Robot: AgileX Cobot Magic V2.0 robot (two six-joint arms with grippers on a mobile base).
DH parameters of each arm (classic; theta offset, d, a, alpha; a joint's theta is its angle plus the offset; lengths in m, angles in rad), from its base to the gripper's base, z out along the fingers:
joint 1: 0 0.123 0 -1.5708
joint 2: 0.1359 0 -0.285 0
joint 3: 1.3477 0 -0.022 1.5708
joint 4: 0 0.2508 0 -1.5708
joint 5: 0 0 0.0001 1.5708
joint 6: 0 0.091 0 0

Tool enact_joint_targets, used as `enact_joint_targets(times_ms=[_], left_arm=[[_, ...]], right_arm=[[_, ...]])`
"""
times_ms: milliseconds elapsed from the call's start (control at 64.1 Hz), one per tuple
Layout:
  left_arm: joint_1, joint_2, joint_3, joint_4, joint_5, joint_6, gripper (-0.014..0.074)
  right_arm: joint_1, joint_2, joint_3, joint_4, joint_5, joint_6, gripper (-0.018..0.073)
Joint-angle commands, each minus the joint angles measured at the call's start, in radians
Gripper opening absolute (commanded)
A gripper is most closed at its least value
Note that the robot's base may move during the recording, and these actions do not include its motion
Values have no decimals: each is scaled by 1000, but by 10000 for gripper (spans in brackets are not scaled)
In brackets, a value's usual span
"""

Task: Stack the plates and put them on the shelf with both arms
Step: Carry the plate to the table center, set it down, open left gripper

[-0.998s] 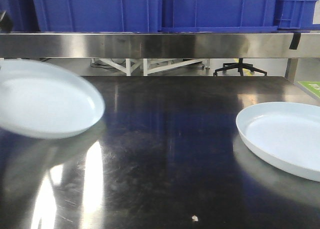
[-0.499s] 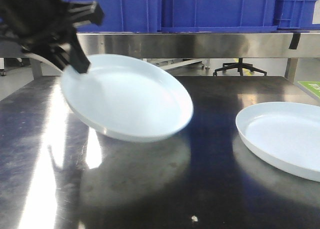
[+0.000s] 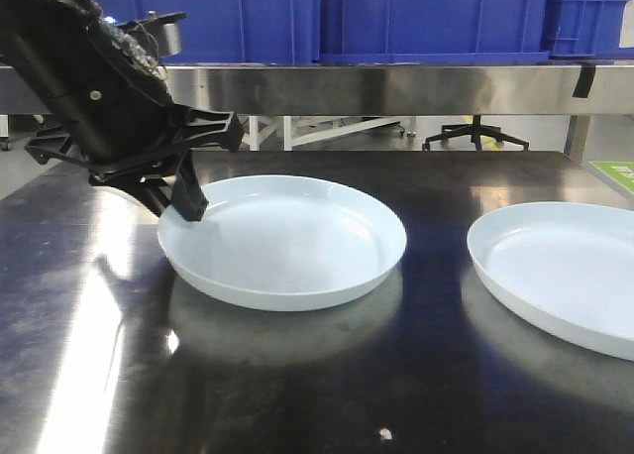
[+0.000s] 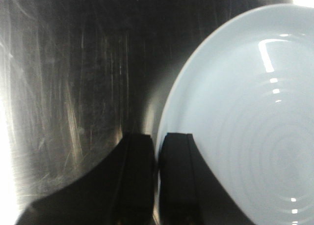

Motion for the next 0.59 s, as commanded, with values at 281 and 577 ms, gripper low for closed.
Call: enact_joint_targets(times_ms=[281, 577], left_arm=[[-5, -85, -133, 1, 27, 3, 298], [81, -248, -255, 19, 24, 3, 87]], right_arm=[[-6, -10, -37, -3, -50, -9, 544], [-6, -10, -37, -3, -51, -9, 544]])
